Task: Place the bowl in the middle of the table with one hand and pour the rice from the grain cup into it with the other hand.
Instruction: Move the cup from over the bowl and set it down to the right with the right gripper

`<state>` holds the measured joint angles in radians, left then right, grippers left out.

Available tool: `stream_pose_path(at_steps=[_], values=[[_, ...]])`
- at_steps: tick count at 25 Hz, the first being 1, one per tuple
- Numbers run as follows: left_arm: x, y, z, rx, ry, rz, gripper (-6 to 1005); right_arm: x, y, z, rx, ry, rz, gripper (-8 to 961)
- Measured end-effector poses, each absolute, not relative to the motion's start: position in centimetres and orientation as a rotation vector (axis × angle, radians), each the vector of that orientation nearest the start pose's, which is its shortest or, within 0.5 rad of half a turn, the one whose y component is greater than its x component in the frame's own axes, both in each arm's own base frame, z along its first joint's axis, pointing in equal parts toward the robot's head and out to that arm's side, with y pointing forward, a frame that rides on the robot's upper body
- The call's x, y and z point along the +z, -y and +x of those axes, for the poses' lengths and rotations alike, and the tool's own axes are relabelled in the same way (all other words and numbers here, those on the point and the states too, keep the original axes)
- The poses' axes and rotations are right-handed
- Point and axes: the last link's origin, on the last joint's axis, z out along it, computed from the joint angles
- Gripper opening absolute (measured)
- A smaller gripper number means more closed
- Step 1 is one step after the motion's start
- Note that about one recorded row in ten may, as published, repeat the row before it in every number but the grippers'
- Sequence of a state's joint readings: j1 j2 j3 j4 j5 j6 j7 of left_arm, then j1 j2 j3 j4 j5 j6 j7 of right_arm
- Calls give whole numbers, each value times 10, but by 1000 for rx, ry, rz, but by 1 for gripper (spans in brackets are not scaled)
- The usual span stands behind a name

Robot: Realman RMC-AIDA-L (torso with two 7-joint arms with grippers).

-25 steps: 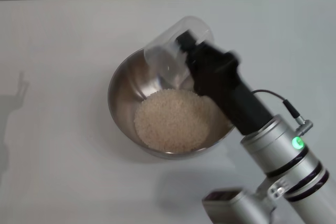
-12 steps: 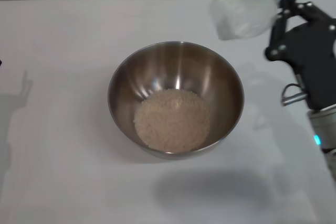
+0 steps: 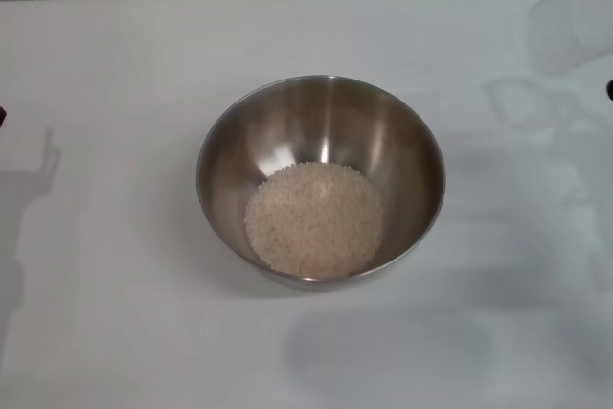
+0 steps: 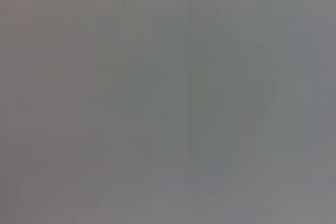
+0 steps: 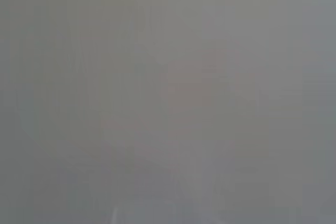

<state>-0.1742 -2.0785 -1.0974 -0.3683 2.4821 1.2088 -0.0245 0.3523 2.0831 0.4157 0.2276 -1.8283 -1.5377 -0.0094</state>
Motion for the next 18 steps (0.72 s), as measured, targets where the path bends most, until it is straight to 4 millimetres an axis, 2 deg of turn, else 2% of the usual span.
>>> stream_pose_path(at_steps=[1,7,18], values=[[3,-275,-354,-658,531,-1421,832,-3,-291,317,782,-356,-1457,10],[2,-275,-352,-661,529,-1429,832,-16,-307,330,682,-476,-1542,11],[2,-276,-351,-664,528,-1430,832,-50,-333,315,583,-508,-1765,10]])
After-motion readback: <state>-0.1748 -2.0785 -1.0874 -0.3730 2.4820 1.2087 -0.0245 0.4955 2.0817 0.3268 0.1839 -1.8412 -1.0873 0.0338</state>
